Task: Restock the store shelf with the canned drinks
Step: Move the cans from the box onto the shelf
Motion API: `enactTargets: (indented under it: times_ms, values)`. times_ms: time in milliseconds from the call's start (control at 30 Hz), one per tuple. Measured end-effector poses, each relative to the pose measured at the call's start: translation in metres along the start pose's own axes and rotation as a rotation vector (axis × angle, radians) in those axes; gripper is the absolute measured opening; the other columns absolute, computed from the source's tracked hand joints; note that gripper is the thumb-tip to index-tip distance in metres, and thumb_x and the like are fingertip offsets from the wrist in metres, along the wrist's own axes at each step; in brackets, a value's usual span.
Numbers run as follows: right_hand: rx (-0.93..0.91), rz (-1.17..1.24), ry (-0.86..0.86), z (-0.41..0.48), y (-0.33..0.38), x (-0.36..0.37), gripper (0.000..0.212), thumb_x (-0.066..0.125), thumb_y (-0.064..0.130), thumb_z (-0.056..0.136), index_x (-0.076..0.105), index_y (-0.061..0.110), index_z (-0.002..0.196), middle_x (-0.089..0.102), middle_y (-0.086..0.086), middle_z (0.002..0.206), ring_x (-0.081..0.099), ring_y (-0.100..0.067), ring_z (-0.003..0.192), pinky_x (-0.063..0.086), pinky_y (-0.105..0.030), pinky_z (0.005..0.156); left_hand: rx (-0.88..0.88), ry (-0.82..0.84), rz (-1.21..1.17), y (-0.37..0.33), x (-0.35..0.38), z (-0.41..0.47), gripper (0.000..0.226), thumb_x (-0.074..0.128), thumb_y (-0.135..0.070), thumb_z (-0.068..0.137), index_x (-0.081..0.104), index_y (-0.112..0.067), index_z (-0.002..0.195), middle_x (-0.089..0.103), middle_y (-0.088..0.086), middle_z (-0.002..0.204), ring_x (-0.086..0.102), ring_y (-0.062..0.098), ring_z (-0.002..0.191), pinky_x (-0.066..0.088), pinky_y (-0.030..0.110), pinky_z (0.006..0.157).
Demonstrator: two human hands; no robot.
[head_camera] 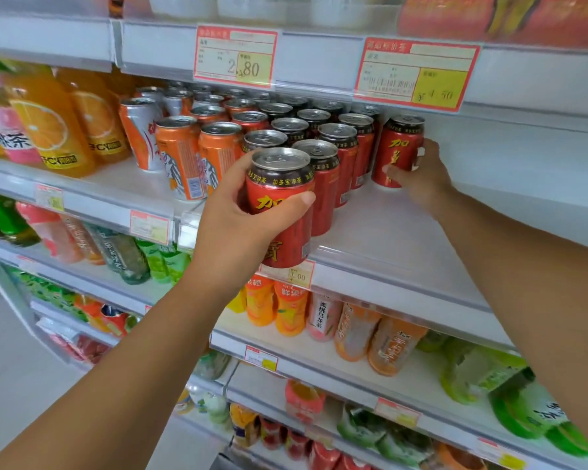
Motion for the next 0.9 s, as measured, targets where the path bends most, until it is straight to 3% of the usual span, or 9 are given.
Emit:
enactTargets:
  times_ms: [233, 400, 567, 667, 733, 833, 900]
  values:
    - [0.029, -0.040, -0.042, 0.010, -0.011, 0.011, 0.077, 0.064, 0.039, 0.089, 0.019, 0.024, 0.149, 0.054, -0.005, 0.139, 0.054, -0.031, 0.123, 0.041, -0.038, 0.101, -0.008, 0.018, 0.021, 0.003, 0.001, -0.001, 0.056, 0.081, -0.021, 0.075, 0.059, -0.026, 0.126, 0.072, -0.009, 0.112, 0.068, 0.008, 0.103, 0.055, 0.021, 0.080]
    - [0.089, -0.088, -0.010, 0.009, -0.016, 0.015, 0.077, 0.061, 0.046, 0.089, 0.020, 0.021, 0.149, 0.050, -0.006, 0.143, 0.049, -0.034, 0.127, 0.039, -0.041, 0.105, -0.072, 0.041, 0.038, 0.011, 0.002, -0.004, 0.060, 0.086, -0.023, 0.066, 0.063, -0.028, 0.121, 0.074, -0.007, 0.107, 0.070, 0.009, 0.098, 0.055, 0.020, 0.078]
    - [0.281, -0.021, 0.005, -0.015, -0.003, -0.002, 0.098, 0.064, 0.049, 0.085, 0.006, 0.011, 0.153, 0.033, -0.013, 0.153, 0.037, -0.033, 0.137, 0.033, -0.038, 0.108, -0.120, 0.075, 0.022, 0.016, 0.008, -0.017, 0.053, 0.082, -0.017, 0.069, 0.065, -0.024, 0.118, 0.074, -0.009, 0.101, 0.070, 0.008, 0.094, 0.055, 0.018, 0.076]
    - [0.044, -0.084, 0.064, -0.067, 0.049, -0.026, 0.070, 0.065, 0.030, 0.087, 0.032, 0.015, 0.147, 0.050, -0.005, 0.135, 0.049, -0.024, 0.123, 0.039, -0.030, 0.096, -0.109, 0.101, 0.007, 0.006, 0.015, -0.013, 0.053, 0.084, -0.013, 0.071, 0.063, -0.024, 0.119, 0.074, -0.006, 0.105, 0.070, 0.011, 0.098, 0.056, 0.024, 0.082]
    - [-0.113, -0.023, 0.245, -0.118, 0.070, -0.028, 0.057, 0.062, 0.017, 0.088, 0.041, 0.027, 0.141, 0.051, 0.011, 0.123, 0.049, -0.017, 0.123, 0.038, -0.028, 0.098, -0.089, 0.113, -0.028, -0.003, 0.023, -0.008, 0.052, 0.083, -0.011, 0.073, 0.063, -0.023, 0.120, 0.074, -0.004, 0.107, 0.070, 0.011, 0.099, 0.056, 0.024, 0.083]
    - [-0.188, 0.158, 0.544, -0.181, 0.081, -0.015, 0.084, 0.070, 0.027, 0.076, 0.028, 0.041, 0.147, 0.041, 0.022, 0.144, 0.034, 0.000, 0.137, 0.026, -0.026, 0.112, -0.059, 0.111, -0.054, -0.013, 0.042, -0.001, 0.054, 0.081, -0.009, 0.075, 0.061, -0.019, 0.123, 0.072, -0.003, 0.110, 0.069, 0.009, 0.098, 0.056, 0.022, 0.082]
    - [-0.252, 0.165, 0.531, -0.198, 0.083, -0.012, 0.092, 0.078, 0.037, 0.069, 0.027, 0.045, 0.146, 0.045, 0.024, 0.141, 0.038, 0.009, 0.131, 0.028, -0.022, 0.110, -0.044, 0.097, -0.061, -0.017, 0.058, 0.001, 0.056, 0.084, -0.009, 0.072, 0.060, -0.018, 0.122, 0.072, -0.004, 0.108, 0.069, 0.007, 0.096, 0.056, 0.021, 0.081]
Point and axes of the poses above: each hand's wrist, its own z-axis towards the middle knuckle, its own x-axis out of the palm, y = z × x, the point moved 9 cm from there along z, towards the middle knuckle
